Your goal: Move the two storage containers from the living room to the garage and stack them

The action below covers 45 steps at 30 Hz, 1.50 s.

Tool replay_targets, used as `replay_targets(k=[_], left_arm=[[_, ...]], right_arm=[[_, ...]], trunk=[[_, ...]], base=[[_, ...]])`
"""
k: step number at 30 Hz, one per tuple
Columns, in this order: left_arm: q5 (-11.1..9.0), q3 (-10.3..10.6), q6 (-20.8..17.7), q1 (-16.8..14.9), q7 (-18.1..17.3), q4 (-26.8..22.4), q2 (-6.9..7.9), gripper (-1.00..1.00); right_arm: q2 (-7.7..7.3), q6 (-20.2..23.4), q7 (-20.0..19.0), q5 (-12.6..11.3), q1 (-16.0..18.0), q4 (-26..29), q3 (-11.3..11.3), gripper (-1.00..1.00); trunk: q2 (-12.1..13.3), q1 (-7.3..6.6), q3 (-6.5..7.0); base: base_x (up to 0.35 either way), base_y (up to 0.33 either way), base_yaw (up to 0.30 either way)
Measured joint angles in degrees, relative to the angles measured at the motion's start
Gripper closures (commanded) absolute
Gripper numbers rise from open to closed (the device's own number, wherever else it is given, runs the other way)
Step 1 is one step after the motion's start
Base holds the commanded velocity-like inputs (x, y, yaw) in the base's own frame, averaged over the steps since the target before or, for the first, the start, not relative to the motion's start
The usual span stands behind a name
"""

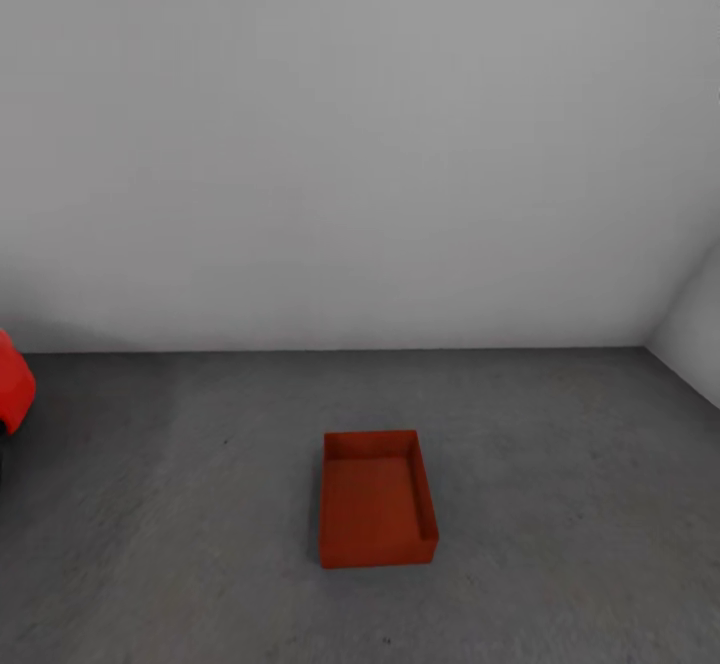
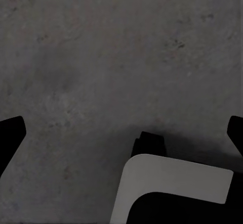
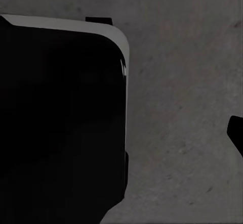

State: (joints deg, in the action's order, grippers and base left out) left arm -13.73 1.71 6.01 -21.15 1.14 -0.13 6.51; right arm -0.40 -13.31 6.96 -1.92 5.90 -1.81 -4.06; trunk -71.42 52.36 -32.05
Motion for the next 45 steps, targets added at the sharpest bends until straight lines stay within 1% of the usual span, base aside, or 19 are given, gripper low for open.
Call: replay_targets(k=[45], left_arm=[[0.00, 0.01, 0.00, 0.00, 0.00, 0.00, 0.00, -1.00]], right_arm=[[0.03, -0.35, 0.00, 0.00, 0.00, -0.01, 0.00, -1.00]], trunk=[[0.00, 0.00, 4.15]], base=[[0.000, 0.000, 0.000]])
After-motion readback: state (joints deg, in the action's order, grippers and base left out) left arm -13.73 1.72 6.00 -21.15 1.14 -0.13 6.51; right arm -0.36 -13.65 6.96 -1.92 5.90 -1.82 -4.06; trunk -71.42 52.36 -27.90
